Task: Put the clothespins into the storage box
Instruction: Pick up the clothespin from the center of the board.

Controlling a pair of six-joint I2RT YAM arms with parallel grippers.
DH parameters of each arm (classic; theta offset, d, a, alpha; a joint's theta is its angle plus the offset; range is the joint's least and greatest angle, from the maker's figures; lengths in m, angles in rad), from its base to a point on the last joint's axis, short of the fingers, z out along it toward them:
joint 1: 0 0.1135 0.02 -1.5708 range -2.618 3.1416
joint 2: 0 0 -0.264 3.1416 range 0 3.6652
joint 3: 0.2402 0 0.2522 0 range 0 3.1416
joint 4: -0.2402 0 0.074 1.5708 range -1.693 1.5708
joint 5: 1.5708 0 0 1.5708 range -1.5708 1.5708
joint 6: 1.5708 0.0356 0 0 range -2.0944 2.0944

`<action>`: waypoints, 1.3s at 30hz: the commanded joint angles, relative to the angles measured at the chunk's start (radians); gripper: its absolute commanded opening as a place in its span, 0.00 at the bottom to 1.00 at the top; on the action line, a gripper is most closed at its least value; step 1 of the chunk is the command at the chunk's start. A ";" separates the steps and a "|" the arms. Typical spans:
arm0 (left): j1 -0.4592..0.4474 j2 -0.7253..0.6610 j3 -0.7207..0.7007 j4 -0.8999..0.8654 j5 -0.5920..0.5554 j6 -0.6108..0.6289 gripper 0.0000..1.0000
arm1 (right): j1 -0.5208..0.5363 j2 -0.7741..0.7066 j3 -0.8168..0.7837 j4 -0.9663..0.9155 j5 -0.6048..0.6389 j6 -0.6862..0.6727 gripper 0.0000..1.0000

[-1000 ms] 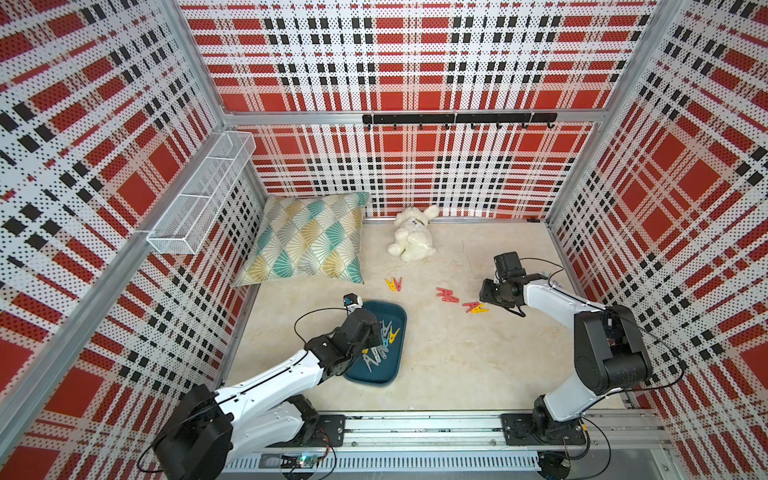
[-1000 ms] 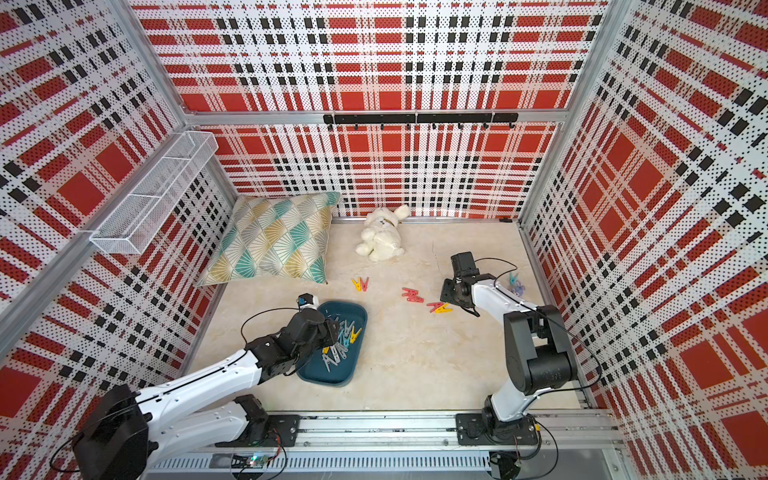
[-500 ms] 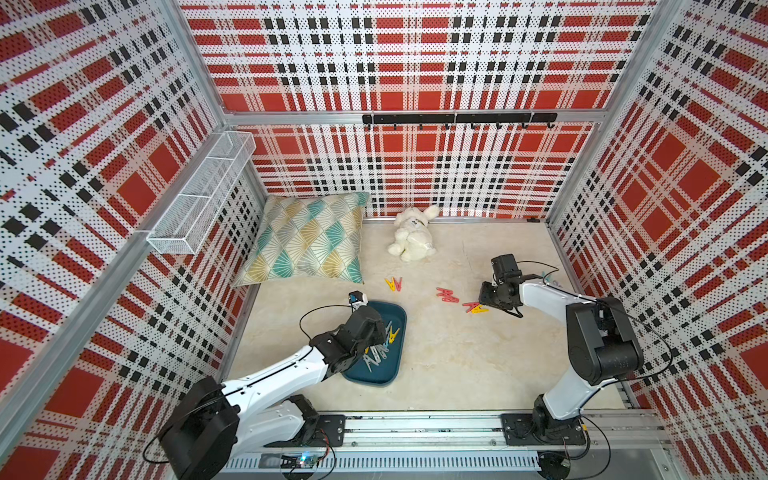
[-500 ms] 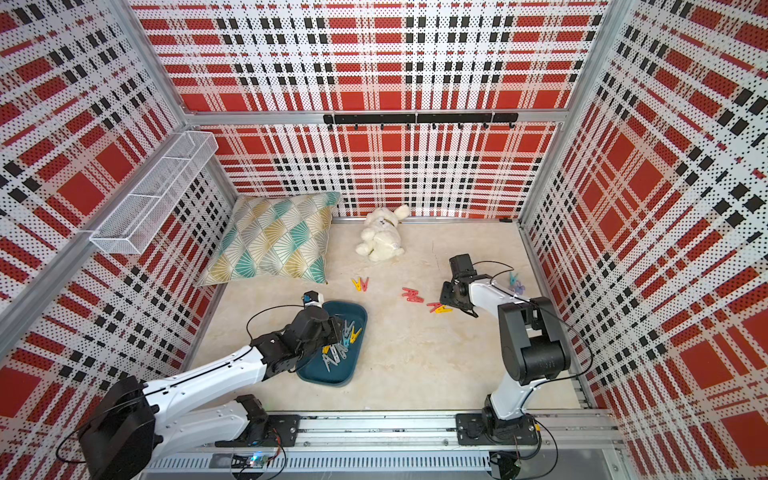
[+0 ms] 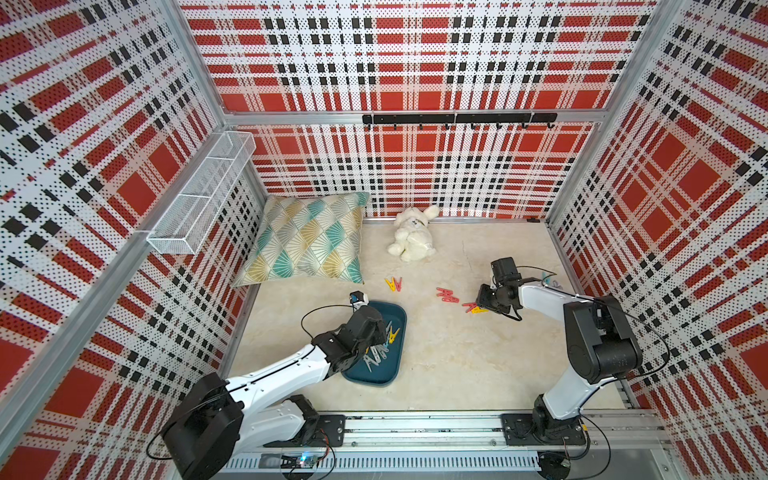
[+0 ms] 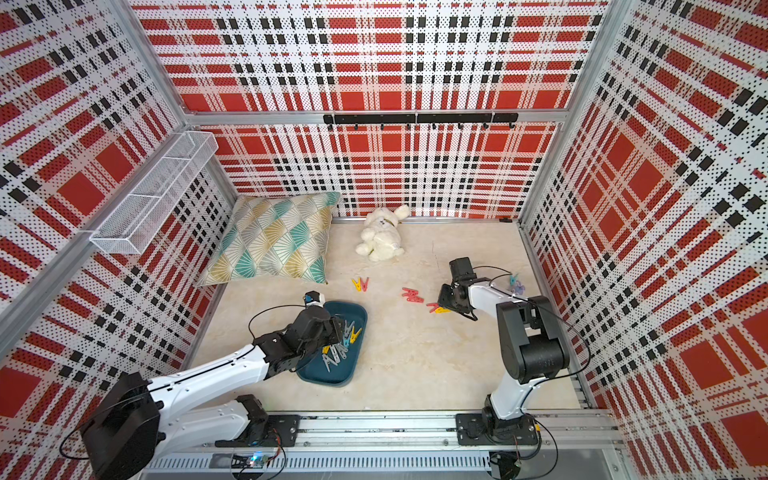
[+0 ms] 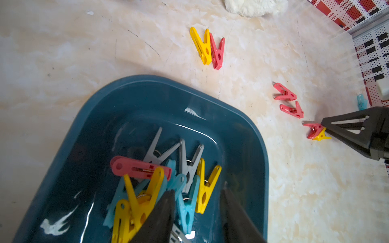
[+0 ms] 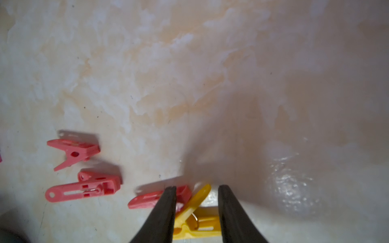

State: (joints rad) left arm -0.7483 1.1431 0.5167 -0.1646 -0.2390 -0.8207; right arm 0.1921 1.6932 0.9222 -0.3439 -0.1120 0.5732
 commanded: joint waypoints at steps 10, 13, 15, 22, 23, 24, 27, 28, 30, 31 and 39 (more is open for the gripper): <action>-0.006 -0.002 0.019 0.027 0.008 0.015 0.41 | -0.008 -0.031 -0.030 0.017 -0.001 0.021 0.31; -0.006 -0.005 0.016 0.027 0.008 0.014 0.41 | -0.009 -0.026 -0.024 0.017 0.001 0.018 0.26; -0.006 -0.007 0.014 0.027 0.009 0.012 0.41 | -0.008 -0.020 -0.016 0.013 0.005 0.016 0.22; -0.006 -0.008 0.014 0.027 0.009 0.011 0.41 | -0.008 -0.022 0.011 0.004 0.000 0.011 0.13; -0.006 -0.007 0.014 0.027 0.009 0.011 0.41 | -0.008 -0.024 0.015 0.001 0.000 0.010 0.13; -0.006 -0.007 0.014 0.027 0.008 0.011 0.41 | -0.008 -0.028 0.019 -0.002 0.000 0.009 0.11; -0.006 -0.002 0.015 0.026 0.012 0.009 0.41 | -0.008 -0.040 0.024 -0.008 -0.002 0.007 0.11; -0.007 -0.002 0.016 0.027 0.011 0.009 0.41 | -0.008 -0.042 0.027 -0.012 -0.002 0.008 0.11; -0.008 -0.003 0.017 0.027 0.011 0.009 0.41 | -0.008 -0.050 0.032 -0.018 -0.003 0.003 0.11; -0.008 -0.004 0.018 0.027 0.012 0.009 0.41 | -0.008 -0.054 0.033 -0.021 -0.004 0.002 0.11; -0.016 -0.020 0.060 0.057 0.048 0.042 0.42 | -0.007 -0.124 0.053 -0.042 -0.071 0.018 0.09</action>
State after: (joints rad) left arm -0.7513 1.1435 0.5308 -0.1635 -0.2203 -0.8097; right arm 0.1905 1.6196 0.9504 -0.3714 -0.1444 0.5888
